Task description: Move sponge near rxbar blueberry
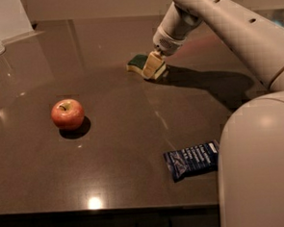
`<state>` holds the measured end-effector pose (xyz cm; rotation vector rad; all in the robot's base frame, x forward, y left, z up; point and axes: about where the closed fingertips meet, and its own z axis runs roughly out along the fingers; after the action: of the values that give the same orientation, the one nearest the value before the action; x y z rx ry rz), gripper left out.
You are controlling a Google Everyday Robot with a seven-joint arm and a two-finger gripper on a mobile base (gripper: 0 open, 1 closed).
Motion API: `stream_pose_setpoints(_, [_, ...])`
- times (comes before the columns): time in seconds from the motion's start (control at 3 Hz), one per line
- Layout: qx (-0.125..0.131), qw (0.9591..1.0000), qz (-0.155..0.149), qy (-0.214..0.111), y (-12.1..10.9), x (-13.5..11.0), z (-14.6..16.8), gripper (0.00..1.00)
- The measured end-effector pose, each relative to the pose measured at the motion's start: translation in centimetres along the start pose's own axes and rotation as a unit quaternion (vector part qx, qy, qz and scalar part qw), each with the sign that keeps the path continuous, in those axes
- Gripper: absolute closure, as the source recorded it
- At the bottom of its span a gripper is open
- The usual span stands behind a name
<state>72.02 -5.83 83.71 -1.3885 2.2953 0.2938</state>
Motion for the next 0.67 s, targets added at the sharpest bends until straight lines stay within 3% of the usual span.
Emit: stream_pose_setpoints(0.67, [-0.019, 0.9998, -0.012, 0.003, 1.1, 1.0, -1.8, 0.87])
